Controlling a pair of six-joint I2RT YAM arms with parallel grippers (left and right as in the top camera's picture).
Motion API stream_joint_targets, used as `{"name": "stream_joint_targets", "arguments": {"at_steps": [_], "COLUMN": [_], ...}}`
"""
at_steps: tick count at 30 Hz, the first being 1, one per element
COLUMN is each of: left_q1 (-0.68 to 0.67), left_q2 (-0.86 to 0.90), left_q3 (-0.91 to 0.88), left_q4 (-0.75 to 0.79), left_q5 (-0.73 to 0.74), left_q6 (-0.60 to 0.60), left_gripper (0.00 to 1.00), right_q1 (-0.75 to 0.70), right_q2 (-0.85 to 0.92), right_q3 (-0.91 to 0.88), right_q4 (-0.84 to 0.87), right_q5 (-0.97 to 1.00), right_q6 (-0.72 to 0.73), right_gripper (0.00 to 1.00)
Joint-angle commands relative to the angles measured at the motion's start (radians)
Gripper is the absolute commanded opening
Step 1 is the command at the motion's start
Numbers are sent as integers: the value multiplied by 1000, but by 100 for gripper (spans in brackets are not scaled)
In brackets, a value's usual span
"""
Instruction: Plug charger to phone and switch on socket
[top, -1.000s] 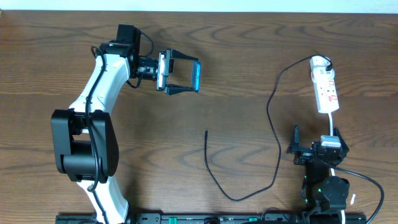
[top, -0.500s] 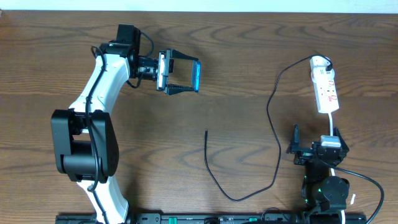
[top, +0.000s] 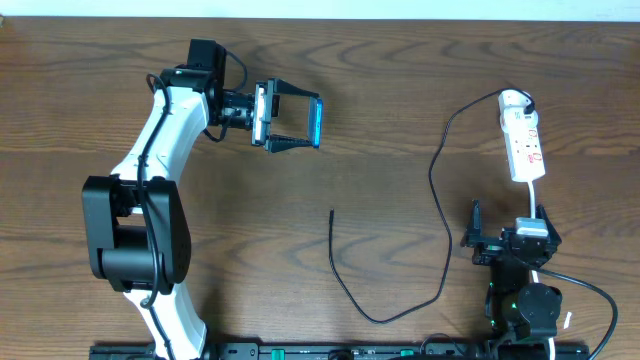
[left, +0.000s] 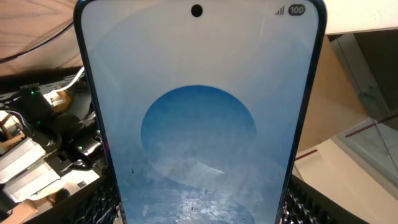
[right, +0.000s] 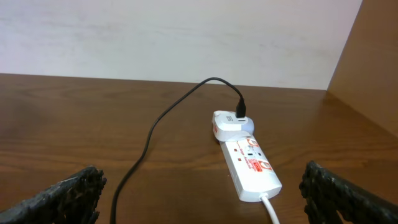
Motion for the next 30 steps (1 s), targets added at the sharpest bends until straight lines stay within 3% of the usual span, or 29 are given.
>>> {"name": "stream_joint_targets", "arguments": {"at_steps": [1, 18, 30], "left_q1": [3, 2, 3], "left_q2": [-33, -33, -33], "left_q3": [2, 2, 2], "left_q4": [1, 1, 1], "left_q5": [64, 59, -113], "left_q6": [17, 60, 117], "left_gripper": [7, 7, 7], "right_q1": [8, 8, 8], "right_q2": [-6, -6, -6], "right_q3": [-2, -2, -2], "right_q4": [-3, -3, -2], "right_q5": [11, 11, 11], "right_q6": [12, 12, 12], "right_gripper": [99, 99, 99]}}
